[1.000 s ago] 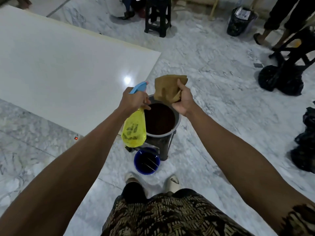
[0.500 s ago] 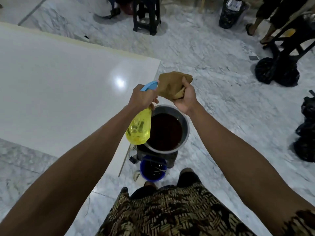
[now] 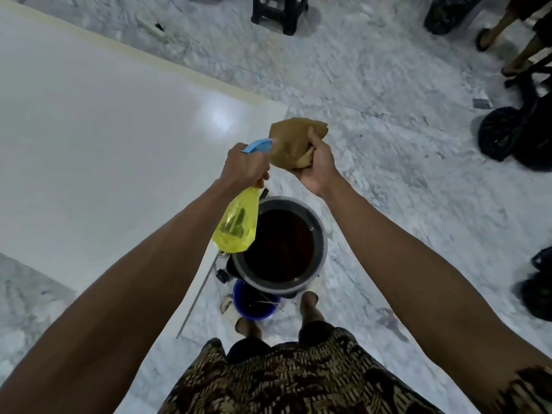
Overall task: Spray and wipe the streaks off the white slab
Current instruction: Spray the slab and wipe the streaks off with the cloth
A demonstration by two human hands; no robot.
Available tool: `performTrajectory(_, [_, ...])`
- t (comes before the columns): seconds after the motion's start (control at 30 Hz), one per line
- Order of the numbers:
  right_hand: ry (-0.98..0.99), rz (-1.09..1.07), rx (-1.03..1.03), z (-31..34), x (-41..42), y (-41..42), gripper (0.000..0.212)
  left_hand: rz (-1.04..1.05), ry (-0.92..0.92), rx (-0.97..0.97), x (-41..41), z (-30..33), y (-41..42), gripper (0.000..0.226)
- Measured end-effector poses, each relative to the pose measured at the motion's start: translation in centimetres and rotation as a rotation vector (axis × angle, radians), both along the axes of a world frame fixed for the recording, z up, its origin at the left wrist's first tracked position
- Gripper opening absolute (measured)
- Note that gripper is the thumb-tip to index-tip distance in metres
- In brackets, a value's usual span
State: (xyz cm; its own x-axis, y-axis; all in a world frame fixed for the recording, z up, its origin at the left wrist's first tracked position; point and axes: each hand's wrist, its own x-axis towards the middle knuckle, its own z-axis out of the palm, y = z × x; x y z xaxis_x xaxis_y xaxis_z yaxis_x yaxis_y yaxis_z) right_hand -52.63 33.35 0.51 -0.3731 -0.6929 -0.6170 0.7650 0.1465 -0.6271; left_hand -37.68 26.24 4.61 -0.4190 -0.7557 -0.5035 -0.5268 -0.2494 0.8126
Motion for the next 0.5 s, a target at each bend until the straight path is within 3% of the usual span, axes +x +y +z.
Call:
performTrajectory(0.1, [-0.042, 0.048, -0.013, -0.2, -1.9, -1.4, 0.047, 0.046, -0.011, 0.02, -2.3, -0.5, -1.0, 0.045])
performTrajectory(0.33, [0.018, 0.104, 0.081, -1.7, -5.6, -4.8, 0.039, 0.129, 0.058, 0.053, -4.9, -0.9, -2.8, 0.056])
performTrajectory(0.43, [0.299, 0.122, 0.207, -2.7, -6.8, -7.1, 0.056, 0.139, 0.082, 0.015, -5.1, -1.0, -4.0, 0.05])
performTrajectory(0.5, [0.582, 0.087, 0.251, -2.9, -7.3, -8.7, 0.052, 0.129, 0.104, -0.008, -4.7, -1.1, -5.2, 0.053])
